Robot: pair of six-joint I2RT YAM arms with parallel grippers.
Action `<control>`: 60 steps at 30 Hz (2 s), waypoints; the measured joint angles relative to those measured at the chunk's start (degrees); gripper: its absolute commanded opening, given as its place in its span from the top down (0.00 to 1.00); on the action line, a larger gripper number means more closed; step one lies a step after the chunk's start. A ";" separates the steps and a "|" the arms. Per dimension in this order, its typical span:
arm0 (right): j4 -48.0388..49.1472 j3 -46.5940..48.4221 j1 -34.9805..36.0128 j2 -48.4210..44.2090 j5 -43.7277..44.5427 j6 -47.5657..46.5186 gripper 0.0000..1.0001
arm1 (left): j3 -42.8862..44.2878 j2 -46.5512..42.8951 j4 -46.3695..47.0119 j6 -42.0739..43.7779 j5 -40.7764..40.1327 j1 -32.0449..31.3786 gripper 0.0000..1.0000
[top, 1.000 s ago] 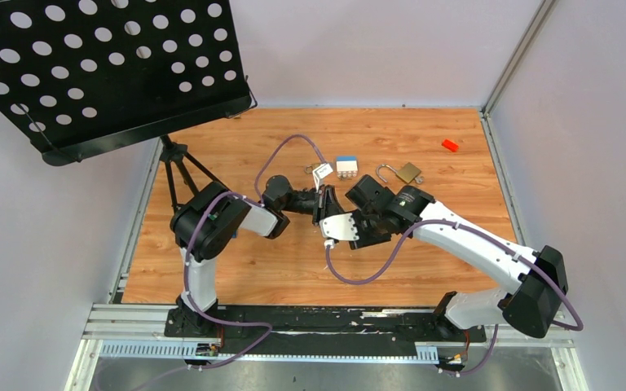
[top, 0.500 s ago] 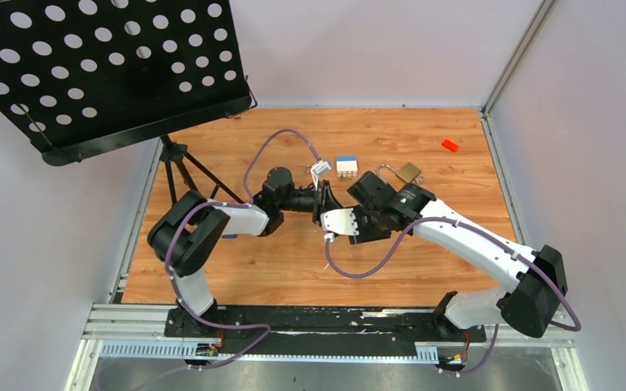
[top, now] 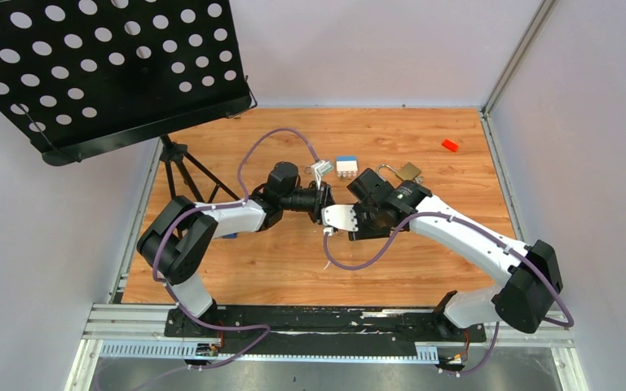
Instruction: Unlock with the key
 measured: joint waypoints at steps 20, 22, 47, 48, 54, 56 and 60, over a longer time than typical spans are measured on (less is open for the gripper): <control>-0.42 1.57 -1.33 2.95 -3.02 2.19 1.00 | 0.02 0.02 7.15 -14.21 -0.39 -0.52 0.70; -0.46 1.62 -1.42 3.02 -3.10 2.32 1.00 | 0.02 0.02 7.50 -14.84 -0.37 -0.59 0.71; -1.62 2.89 -2.75 4.04 -3.56 3.45 1.00 | 0.02 0.20 6.91 -17.51 -0.02 -2.40 0.74; -1.68 3.08 -2.80 4.17 -3.54 3.50 1.00 | 0.02 0.24 6.82 -17.53 -0.02 -2.43 0.74; -1.75 3.54 -2.99 4.70 -3.56 3.56 1.00 | 0.02 1.40 6.49 -17.97 0.00 -2.67 0.79; -1.73 3.54 -3.04 4.76 -3.56 3.54 1.00 | 0.02 1.73 6.34 -18.18 0.02 -2.67 0.80; -1.73 3.54 -3.17 4.79 -3.58 3.56 1.00 | 0.02 1.99 6.38 -18.53 0.04 -2.67 0.85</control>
